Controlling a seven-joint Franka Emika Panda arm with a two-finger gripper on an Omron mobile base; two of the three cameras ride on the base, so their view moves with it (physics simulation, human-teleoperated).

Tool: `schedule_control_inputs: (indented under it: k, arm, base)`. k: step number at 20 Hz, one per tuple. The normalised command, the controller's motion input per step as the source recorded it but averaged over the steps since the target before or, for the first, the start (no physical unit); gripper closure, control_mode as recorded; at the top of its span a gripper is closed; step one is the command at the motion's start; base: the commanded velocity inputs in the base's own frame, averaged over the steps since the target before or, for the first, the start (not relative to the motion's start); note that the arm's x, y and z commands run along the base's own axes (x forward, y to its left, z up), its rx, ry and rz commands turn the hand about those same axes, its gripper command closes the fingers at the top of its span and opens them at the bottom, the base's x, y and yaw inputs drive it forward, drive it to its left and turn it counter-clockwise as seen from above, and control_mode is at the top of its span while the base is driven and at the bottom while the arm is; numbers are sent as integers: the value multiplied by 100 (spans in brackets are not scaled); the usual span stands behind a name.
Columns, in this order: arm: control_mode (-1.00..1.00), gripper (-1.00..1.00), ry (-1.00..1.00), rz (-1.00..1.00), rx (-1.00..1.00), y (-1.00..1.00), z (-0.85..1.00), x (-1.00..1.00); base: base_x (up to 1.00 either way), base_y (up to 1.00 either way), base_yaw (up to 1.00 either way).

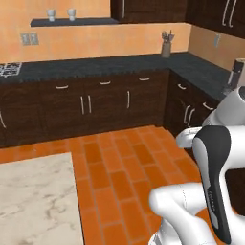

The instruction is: Take the meat container that has the shrimp and place it on the second highest rack of the freezer. Then take the vegetable container that has the carrot and eggplant and place it on the highest rack of the freezer.

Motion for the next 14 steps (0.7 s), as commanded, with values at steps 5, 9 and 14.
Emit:
schedule_control_inputs:
  k: [5, 9, 14]
  arm:
    - [100, -100, 0, 0, 0, 0, 0, 0]
    - [100, -100, 0, 0, 0, 0, 0, 0]
    - [100, -100, 0, 0, 0, 0, 0, 0]
  base:
    - [99, 16, -23]
    - [100, 14, -32]
    - [98, 22, -38]
